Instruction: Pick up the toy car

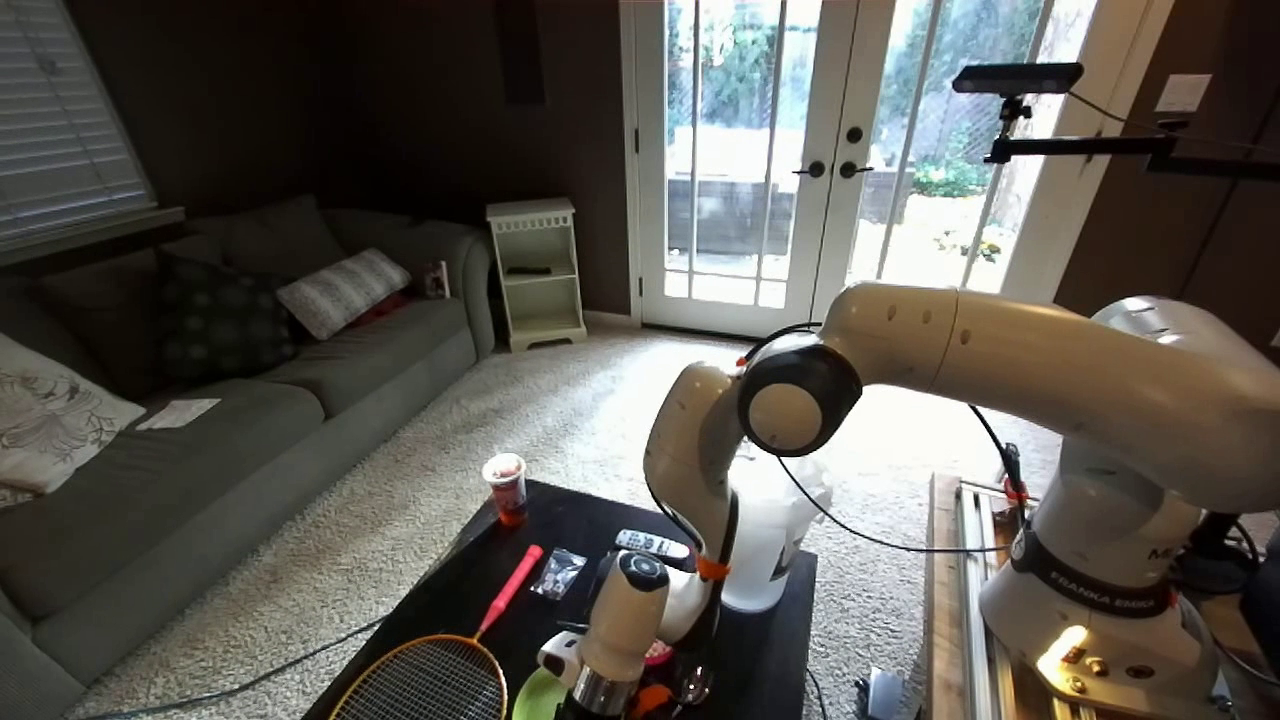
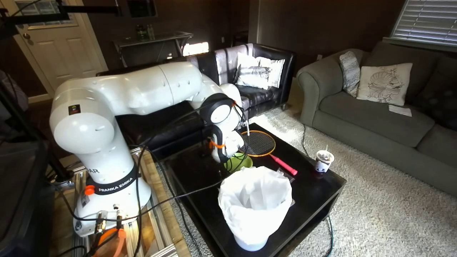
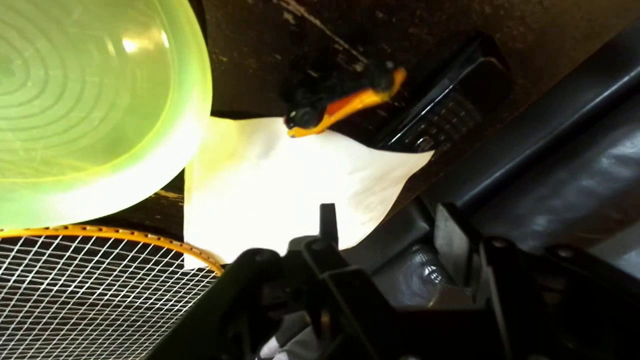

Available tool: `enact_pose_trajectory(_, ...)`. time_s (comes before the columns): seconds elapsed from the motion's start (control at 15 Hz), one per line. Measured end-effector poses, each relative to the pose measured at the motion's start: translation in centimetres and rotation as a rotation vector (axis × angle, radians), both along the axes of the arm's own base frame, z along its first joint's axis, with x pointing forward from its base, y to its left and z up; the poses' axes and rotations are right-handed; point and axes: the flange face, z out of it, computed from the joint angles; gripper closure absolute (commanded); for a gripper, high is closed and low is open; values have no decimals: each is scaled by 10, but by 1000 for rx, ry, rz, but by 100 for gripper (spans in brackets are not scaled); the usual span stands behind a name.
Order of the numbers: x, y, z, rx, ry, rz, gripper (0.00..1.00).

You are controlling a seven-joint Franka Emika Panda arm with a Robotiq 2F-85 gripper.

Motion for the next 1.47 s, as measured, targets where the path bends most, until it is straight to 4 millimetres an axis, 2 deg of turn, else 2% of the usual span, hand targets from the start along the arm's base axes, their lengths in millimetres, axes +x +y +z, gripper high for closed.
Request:
enact_pose_trajectory(0.07,-4,-4,-2,7,6,7,79)
enact_pose_trajectory(0.13,-7,-7,-5,13,11,12,45)
enact_pose_trajectory(0.27,-16,-14,-11,23,19,27,42)
enact_pose_trajectory(0.47,-32,-18,-21,21,29,58,23)
enact_pose_trajectory(0.67,-49,-14,-30,2,56,71,1)
enact_pose_trajectory(0.87,-59,-8,-34,-5,88,54,0)
enact_pose_trajectory(1.47,-57,0,-39,-50,171,-103,0)
